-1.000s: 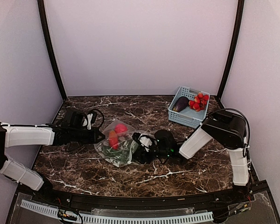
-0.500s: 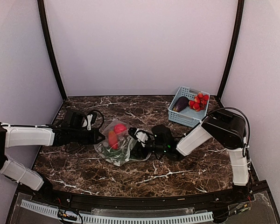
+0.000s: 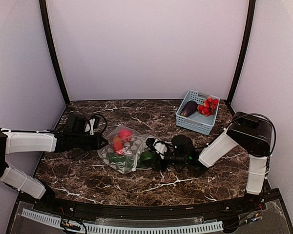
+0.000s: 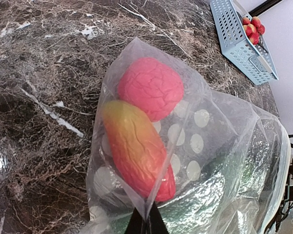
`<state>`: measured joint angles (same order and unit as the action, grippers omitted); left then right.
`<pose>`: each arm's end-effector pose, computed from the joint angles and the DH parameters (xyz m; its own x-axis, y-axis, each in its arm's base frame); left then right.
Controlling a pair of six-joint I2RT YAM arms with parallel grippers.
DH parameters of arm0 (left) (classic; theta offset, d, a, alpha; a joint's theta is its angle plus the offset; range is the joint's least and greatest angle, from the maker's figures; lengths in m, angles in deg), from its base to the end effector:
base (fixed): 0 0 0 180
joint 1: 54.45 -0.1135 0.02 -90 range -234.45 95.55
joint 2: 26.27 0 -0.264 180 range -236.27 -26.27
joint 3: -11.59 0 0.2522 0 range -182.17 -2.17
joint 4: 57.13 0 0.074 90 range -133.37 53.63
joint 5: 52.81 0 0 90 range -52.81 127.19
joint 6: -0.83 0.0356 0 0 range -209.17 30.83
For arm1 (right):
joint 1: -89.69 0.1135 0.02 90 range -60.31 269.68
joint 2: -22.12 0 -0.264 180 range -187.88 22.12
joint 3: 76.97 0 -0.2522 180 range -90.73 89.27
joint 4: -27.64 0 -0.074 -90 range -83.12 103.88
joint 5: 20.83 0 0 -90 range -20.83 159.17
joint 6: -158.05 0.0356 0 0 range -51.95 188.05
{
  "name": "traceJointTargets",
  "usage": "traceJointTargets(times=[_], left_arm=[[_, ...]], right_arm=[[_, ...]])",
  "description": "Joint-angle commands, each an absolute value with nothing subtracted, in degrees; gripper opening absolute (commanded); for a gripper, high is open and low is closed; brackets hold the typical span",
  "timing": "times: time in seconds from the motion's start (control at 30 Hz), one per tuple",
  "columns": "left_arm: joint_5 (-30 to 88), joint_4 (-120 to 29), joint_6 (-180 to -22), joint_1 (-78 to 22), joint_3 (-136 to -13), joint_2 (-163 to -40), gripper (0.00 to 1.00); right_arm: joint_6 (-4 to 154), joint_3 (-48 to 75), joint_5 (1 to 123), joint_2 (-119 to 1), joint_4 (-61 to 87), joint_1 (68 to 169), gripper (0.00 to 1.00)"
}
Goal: Open the zip-top bag and remove the fake food
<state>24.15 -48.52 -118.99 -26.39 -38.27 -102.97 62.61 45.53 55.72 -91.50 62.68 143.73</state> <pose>0.2370 -0.1354 0.1935 -0.7526 -0.1478 -0.6417 0.2838 0.8065 -0.5186 0.2092 0.3025 0.1069 -0.1235 -0.3273 -0.9368 -0.9306 0.3661 -0.0052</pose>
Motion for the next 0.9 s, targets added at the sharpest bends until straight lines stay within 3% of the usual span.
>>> traceJointTargets(times=[0.0,0.47,0.7,0.87], left_arm=[[24.54,-49.60,-119.35,-26.93,-37.09,-102.73,0.01],[23.90,-49.01,-119.23,-27.18,-37.94,-103.00,0.01],[23.37,-48.86,-119.11,-27.37,-38.54,-103.07,0.01],[22.95,-49.25,-119.31,-27.38,-38.40,-103.26,0.01]], right_arm=[[63.74,49.08,57.03,-87.77,62.35,143.47,0.46],[65.85,54.44,57.21,-68.19,53.58,139.44,0.44],[67.74,54.25,56.29,-55.82,42.67,129.65,0.45],[70.55,47.43,56.68,-56.95,36.43,117.97,0.45]])
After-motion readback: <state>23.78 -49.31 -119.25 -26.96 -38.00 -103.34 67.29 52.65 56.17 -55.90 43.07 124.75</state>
